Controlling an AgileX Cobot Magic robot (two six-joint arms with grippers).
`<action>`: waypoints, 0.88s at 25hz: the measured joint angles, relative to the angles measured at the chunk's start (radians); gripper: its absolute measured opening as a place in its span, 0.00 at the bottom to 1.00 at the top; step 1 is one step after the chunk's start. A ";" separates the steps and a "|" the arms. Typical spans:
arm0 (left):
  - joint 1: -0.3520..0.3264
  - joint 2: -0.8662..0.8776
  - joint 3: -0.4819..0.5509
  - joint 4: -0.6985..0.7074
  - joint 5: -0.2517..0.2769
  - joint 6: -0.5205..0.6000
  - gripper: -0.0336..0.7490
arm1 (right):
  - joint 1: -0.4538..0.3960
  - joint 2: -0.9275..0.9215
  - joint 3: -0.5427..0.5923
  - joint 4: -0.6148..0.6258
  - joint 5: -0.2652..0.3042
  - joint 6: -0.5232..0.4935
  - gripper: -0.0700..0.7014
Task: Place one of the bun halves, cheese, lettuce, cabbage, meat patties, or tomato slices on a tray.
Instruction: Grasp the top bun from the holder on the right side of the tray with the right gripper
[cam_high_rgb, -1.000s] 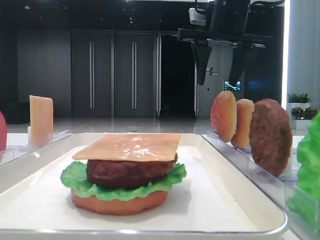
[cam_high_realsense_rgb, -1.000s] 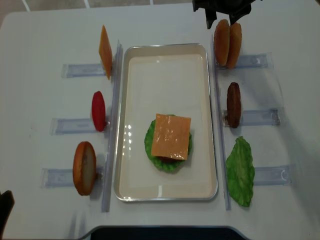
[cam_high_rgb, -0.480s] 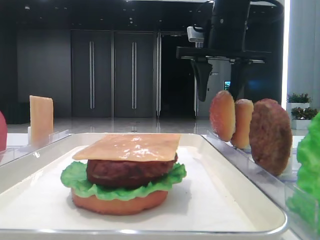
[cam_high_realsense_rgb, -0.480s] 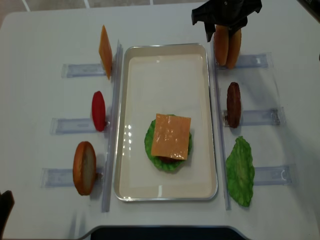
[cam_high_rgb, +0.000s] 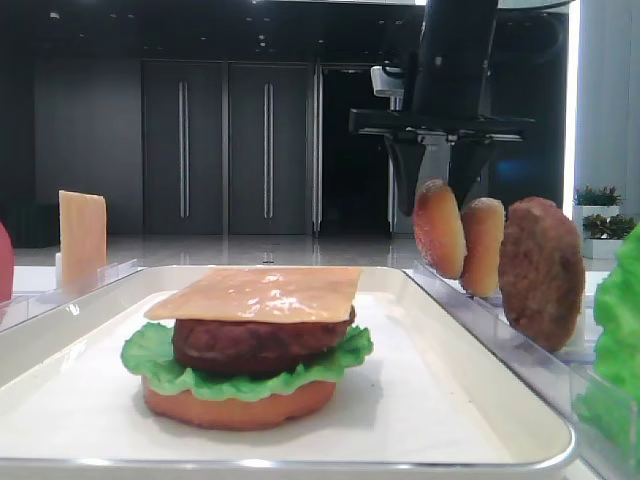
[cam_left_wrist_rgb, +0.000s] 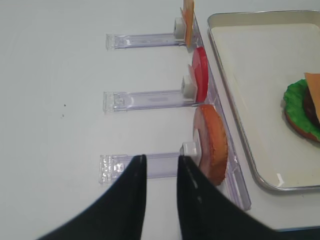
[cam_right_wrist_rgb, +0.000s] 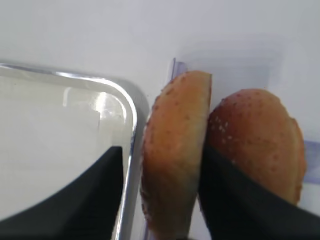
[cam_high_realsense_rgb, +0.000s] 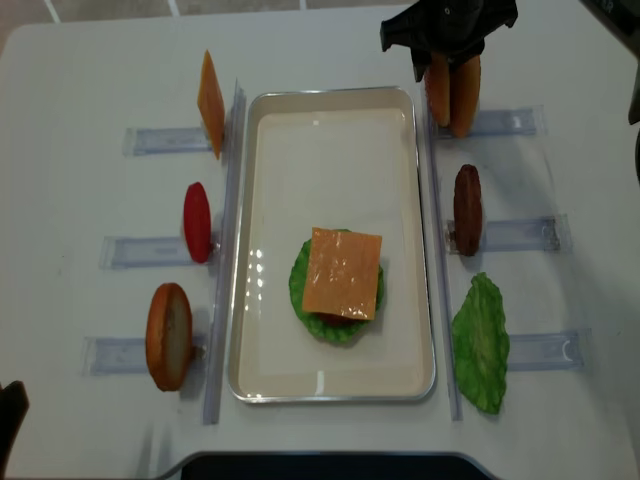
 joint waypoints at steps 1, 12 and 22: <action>0.000 0.000 0.000 0.000 0.000 0.000 0.25 | 0.000 0.003 0.000 -0.003 0.000 0.000 0.55; 0.000 0.000 0.000 0.000 0.000 0.000 0.25 | 0.000 0.005 0.000 -0.025 0.000 0.000 0.43; 0.000 0.000 0.000 0.000 0.000 0.000 0.25 | 0.000 -0.020 -0.001 -0.011 0.051 0.000 0.42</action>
